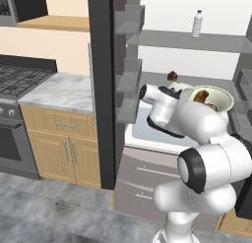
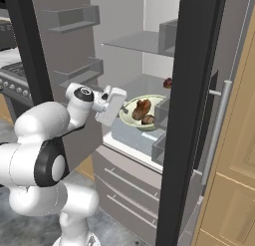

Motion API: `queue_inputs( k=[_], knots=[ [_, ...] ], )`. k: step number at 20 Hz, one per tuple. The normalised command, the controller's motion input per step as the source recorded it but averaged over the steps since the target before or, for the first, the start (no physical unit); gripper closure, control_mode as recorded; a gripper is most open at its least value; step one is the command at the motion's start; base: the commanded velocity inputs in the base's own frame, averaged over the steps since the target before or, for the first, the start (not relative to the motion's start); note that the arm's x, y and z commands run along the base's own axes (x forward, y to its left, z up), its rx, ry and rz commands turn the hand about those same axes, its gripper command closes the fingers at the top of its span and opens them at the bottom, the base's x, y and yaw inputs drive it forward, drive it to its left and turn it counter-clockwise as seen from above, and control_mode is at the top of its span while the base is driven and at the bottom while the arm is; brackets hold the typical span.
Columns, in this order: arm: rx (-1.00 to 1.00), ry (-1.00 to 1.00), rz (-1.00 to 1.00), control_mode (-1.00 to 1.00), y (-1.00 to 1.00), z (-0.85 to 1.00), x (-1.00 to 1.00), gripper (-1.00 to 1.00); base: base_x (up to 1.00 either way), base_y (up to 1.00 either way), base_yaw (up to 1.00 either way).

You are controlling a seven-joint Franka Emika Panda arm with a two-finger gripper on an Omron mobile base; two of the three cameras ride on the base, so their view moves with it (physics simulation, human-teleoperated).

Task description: Pick the chicken drumstick and potato from their plates and place them in the bowl. Then put the bowl in the fridge.

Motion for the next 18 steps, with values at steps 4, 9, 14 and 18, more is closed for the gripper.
queue_inputs(
  k=[4,9,14,18],
  knots=[
    [0.00,0.00,0.00,1.00,0.00,0.00,0.00,1.00,0.00,-0.12,0.01],
    [0.00,0.00,0.00,1.00,0.00,0.00,0.00,1.00,0.00,0.00,0.00],
    [0.00,0.00,0.00,1.00,0.00,0.00,0.00,1.00,0.00,0.00,0.00],
    [0.00,0.00,0.00,1.00,0.00,0.00,0.00,1.00,0.00,0.00,0.00]
  ],
)
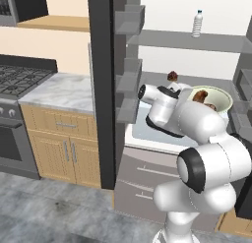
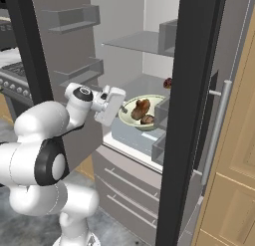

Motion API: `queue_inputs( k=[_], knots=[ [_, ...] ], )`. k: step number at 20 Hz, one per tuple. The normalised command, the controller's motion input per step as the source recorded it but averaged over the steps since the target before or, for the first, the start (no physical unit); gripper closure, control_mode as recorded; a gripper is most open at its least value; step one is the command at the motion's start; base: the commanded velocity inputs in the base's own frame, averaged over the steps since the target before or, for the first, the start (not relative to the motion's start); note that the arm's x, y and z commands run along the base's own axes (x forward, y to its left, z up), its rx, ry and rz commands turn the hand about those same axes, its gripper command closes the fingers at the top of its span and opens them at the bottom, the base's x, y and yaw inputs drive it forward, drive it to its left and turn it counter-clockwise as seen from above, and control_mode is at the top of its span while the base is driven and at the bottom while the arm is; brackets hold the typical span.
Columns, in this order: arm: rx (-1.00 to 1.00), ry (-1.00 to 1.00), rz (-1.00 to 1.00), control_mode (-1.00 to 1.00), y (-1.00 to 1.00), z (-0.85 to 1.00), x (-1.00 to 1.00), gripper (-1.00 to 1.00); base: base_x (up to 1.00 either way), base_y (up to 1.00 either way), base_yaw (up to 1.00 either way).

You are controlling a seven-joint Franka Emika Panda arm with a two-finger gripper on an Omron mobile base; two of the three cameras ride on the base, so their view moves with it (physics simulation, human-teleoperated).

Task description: Pick the chicken drumstick and potato from their plates and place them in the bowl. Then put the bowl in the fridge.

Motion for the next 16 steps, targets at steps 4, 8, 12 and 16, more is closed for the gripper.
queue_inputs(
  k=[4,8,12,16],
  knots=[
    [0.00,0.00,0.00,1.00,0.00,0.00,0.00,1.00,0.00,0.00,0.00],
    [0.00,0.00,0.00,1.00,0.00,0.00,0.00,1.00,0.00,0.00,0.00],
    [0.00,0.00,0.00,-1.00,0.00,0.00,0.00,1.00,0.00,0.00,0.00],
    [0.00,0.00,0.00,-1.00,0.00,0.00,0.00,1.00,0.00,0.00,0.00]
  ],
)
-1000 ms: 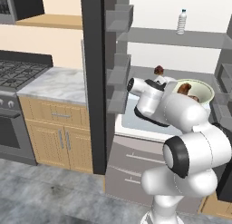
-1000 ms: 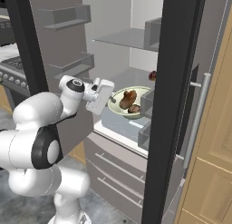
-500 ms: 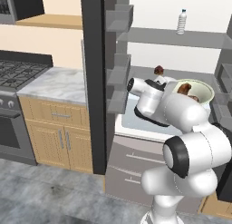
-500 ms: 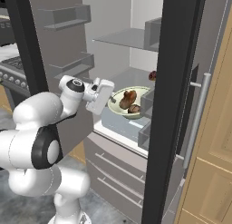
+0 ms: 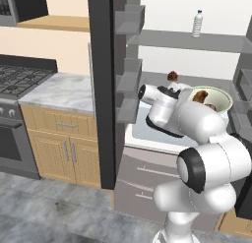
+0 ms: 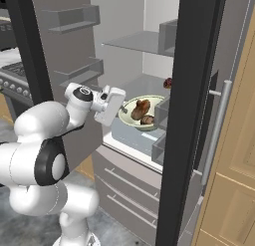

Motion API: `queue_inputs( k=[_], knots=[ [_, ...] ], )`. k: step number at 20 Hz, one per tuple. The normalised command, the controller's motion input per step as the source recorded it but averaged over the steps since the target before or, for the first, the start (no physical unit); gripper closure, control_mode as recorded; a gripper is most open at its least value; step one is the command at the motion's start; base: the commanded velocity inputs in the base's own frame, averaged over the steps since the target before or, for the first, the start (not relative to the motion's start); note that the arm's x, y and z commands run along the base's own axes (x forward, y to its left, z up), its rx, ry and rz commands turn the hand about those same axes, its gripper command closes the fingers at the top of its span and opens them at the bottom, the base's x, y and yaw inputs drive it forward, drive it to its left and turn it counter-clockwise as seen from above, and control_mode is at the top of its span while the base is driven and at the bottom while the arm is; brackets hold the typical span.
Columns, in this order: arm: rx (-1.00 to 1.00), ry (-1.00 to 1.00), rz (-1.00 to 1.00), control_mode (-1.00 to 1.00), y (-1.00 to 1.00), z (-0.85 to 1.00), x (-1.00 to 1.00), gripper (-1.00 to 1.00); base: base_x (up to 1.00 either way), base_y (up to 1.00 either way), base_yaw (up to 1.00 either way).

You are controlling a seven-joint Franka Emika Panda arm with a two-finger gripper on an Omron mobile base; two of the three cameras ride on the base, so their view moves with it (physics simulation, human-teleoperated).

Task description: Pick the chicken drumstick and potato from their plates and place them in the bowl. Then put the bowl in the fridge.

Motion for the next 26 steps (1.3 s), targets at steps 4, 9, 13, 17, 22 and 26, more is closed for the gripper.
queue_inputs(
  k=[4,9,13,17,22,26],
  knots=[
    [0.00,-0.01,0.00,-1.00,0.01,0.00,-0.02,1.00,0.00,0.00,0.00],
    [0.00,0.00,0.00,-1.00,0.00,0.00,-0.04,1.00,0.00,0.00,0.00],
    [0.00,-0.01,0.01,-1.00,-0.05,0.15,-0.19,1.00,0.00,0.00,0.00],
    [0.00,0.01,0.15,-1.00,-0.17,0.27,-0.26,1.00,0.00,0.00,0.00],
    [0.00,0.11,0.33,-1.00,-0.15,0.26,-0.09,1.00,0.00,0.00,0.00],
    [0.00,0.21,0.46,-1.00,-0.11,0.22,0.00,1.00,0.00,0.00,0.00]
  ],
)
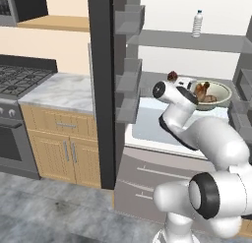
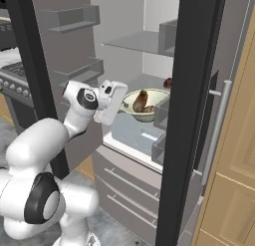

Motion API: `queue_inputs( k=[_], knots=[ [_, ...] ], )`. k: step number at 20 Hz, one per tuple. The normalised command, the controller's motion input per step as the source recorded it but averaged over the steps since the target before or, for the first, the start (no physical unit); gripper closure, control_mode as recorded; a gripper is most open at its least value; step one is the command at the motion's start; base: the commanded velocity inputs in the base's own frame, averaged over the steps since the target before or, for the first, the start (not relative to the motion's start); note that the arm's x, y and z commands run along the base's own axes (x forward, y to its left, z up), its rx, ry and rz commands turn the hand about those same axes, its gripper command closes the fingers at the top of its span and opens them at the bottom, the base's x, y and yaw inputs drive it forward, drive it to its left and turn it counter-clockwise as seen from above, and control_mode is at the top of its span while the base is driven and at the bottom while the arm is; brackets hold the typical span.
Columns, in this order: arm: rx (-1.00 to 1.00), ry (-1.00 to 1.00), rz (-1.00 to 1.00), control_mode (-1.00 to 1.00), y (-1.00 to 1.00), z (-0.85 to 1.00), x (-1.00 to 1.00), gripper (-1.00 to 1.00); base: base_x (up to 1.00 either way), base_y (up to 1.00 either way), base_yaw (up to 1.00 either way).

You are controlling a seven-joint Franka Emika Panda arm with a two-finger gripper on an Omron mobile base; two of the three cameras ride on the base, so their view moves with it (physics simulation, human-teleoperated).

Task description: Pick the chicken drumstick and potato from their plates and place them in the bowl. Then put the bowl in the fridge.

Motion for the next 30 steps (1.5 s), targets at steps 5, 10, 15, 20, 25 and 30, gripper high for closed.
queue_inputs(
  k=[5,10,15,20,25,30],
  knots=[
    [0.00,0.17,0.45,-1.00,-0.08,0.20,-0.13,1.00,0.00,0.00,0.00],
    [0.00,0.09,0.32,-1.00,-0.09,0.14,-0.07,1.00,0.00,0.00,0.00],
    [-0.09,0.01,0.01,-1.00,-0.03,0.22,0.00,1.00,0.00,0.00,0.00],
    [-0.03,0.00,-0.10,-1.00,-0.01,0.21,0.05,1.00,0.00,0.00,0.00],
    [0.03,0.00,-0.03,-1.00,-0.01,0.13,0.10,1.00,0.00,0.00,0.00],
    [0.11,0.00,0.03,-1.00,-0.12,0.02,0.15,1.00,0.00,0.00,0.00]
  ],
)
